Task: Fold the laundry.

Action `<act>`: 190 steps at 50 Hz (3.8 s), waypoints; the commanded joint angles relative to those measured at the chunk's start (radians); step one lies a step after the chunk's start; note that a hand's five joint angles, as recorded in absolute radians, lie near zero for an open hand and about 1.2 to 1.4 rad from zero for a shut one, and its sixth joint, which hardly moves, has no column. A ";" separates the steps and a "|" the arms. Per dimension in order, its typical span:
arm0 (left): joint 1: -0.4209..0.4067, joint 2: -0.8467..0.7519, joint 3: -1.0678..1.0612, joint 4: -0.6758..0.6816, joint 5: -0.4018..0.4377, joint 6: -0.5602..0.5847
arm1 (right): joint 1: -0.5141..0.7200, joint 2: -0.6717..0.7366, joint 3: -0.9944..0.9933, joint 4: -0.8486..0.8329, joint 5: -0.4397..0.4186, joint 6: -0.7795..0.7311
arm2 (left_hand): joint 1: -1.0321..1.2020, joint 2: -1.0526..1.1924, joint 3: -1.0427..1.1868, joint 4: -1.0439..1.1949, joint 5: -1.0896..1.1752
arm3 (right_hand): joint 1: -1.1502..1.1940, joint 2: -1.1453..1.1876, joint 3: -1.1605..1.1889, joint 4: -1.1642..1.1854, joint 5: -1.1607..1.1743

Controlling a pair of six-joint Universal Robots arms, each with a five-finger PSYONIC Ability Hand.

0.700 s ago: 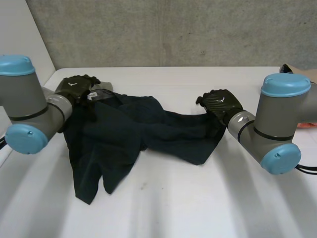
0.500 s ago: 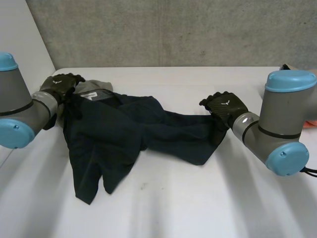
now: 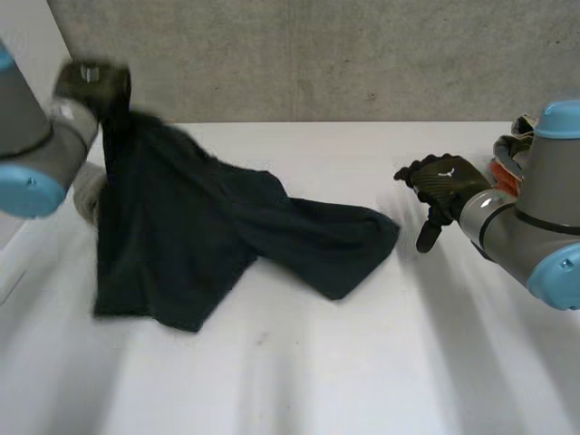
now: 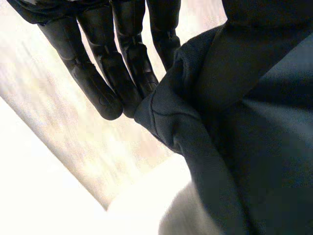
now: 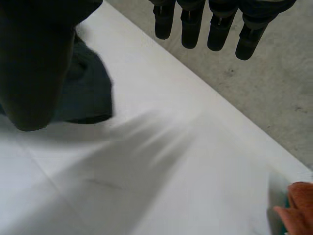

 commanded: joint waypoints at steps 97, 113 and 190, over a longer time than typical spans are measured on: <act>-0.321 0.541 -0.272 0.146 -0.001 0.106 | 0.011 -0.477 -0.182 0.103 -0.006 0.234 | 0.240 0.204 0.251 0.205 0.256 | 1.175 1.190 1.189 1.183 1.182; -0.263 0.698 -0.146 0.000 0.002 -0.128 | 0.017 -0.551 -0.391 0.139 -0.031 0.274 | 0.240 0.204 0.251 0.205 0.256 | 1.175 1.190 1.189 1.183 1.182; -0.620 0.317 -1.099 0.241 -0.332 -0.053 | 0.011 -0.390 0.790 -0.309 -0.196 -0.315 | -0.981 -1.018 -0.971 -1.017 -0.966 | 0.103 0.118 0.117 0.111 0.110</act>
